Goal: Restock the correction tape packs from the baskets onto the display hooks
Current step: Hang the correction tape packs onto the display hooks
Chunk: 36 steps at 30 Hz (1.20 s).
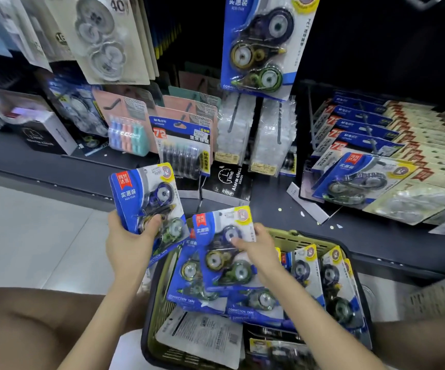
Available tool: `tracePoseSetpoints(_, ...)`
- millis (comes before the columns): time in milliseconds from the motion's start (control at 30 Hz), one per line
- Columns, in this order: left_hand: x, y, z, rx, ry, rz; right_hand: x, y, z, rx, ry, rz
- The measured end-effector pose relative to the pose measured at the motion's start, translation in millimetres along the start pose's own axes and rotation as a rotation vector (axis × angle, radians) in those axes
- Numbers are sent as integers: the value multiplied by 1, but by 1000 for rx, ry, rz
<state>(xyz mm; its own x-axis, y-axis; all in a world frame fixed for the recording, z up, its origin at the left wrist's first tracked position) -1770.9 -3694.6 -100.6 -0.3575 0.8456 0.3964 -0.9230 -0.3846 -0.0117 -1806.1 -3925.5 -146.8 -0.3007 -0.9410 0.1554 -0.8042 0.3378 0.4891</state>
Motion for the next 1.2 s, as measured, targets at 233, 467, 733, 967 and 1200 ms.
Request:
tracePoseSetpoints(233, 5, -10, 57, -225, -80, -87, 77, 15, -94, 416, 89, 61)
tracePoseSetpoints(467, 15, -35, 138, -472, -42, -56, 96, 40, -183, 729, 95, 169)
tracePoseSetpoints(733, 1, -65, 188, -536, 100, -16, 86, 50, -262, 916, -15, 213)
tracePoseSetpoints(967, -7, -71, 201, -564, 179, -1, 69, 29, -291, 936, -22, 264)
tracePoseSetpoints(1200, -6, -79, 210, -589, 231, 21, 68, 25, -288, 938, -22, 334)
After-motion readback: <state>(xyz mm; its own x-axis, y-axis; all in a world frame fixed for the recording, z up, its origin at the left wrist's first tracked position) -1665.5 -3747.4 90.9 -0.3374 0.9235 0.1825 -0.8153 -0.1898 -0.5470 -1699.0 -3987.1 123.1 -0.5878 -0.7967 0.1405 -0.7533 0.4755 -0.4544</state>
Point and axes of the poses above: each hand's wrist, its own y-axis away from the middle knuckle, its own x-axis out of the back of the hand, z = x × y, the point moved 1 cm from there along -y, towards the middle knuckle, and after that the axes turned 2 degrees about -x, right-handed, at the moved point
